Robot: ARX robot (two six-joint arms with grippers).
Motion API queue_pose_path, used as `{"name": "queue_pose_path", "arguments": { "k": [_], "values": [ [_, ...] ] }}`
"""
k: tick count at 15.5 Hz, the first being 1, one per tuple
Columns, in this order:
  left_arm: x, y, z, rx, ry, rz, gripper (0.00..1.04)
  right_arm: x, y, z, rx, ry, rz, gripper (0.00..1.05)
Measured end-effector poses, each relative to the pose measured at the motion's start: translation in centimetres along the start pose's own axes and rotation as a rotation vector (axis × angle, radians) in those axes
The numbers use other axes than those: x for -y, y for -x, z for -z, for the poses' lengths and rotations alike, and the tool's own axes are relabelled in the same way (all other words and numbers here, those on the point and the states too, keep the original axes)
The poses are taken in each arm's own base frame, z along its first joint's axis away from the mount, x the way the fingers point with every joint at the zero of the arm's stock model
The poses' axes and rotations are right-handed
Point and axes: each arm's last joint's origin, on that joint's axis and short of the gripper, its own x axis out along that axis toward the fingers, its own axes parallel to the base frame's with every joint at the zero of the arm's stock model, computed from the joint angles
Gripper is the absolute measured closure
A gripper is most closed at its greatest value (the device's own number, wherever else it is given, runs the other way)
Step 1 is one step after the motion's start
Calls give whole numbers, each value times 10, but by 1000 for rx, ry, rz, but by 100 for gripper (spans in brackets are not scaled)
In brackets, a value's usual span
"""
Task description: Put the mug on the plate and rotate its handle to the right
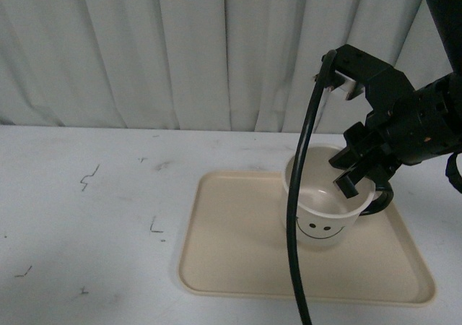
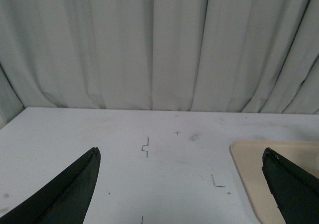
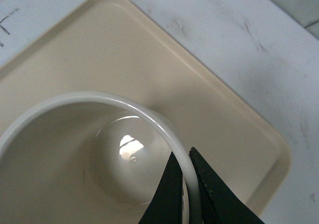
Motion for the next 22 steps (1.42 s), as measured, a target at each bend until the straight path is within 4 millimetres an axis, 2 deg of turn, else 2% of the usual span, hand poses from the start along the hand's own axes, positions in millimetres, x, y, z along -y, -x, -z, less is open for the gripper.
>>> {"name": "queue_pose_path", "arguments": {
  "k": [3,5,10,15,20,22],
  "values": [
    [0,0,0,0,0,0,7,4,-10,13,-23,79,-120,101],
    [0,0,0,0,0,0,7,7,-11,14,-28,108,-176,101],
    [0,0,0,0,0,0,7,21,-26,23,-71,120,-223,101],
    [0,0,0,0,0,0,7,26,-34,21,-81,125,-226,101],
    [0,0,0,0,0,0,7,28,-33,11,-57,154,-218,48],
    [0,0,0,0,0,0,7,27,-25,2,-22,173,-204,23]
  ]
}}
